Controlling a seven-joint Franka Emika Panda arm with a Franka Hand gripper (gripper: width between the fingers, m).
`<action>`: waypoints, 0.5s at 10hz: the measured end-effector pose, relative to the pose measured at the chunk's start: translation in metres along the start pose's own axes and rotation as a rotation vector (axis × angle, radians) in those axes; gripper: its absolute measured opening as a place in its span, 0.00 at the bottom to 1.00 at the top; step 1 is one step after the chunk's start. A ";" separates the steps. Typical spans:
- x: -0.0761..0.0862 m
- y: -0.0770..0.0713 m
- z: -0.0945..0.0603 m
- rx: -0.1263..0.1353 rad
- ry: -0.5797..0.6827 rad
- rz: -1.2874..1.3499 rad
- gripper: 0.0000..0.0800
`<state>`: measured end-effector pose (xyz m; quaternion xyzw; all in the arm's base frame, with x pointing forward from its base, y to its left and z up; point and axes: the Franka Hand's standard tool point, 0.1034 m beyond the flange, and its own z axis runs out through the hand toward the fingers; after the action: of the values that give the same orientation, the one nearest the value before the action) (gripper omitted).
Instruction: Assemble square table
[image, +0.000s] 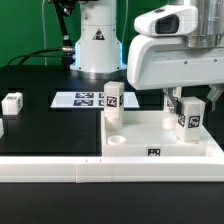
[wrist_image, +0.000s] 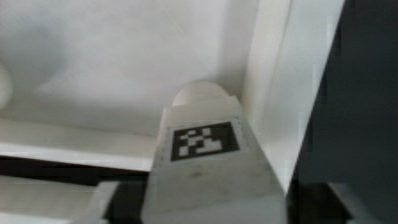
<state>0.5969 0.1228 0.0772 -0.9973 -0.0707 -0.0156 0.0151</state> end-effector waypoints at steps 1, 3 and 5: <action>0.000 0.002 0.000 -0.001 0.000 0.002 0.36; 0.000 0.002 0.000 -0.001 0.000 0.028 0.36; 0.000 0.002 0.000 -0.001 0.000 0.030 0.36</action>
Offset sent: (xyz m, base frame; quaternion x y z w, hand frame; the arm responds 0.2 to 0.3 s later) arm 0.0000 0.0000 0.0000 0.0000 0.0000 0.0000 1.0000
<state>0.5972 0.1210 0.0771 -0.9982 -0.0560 -0.0155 0.0148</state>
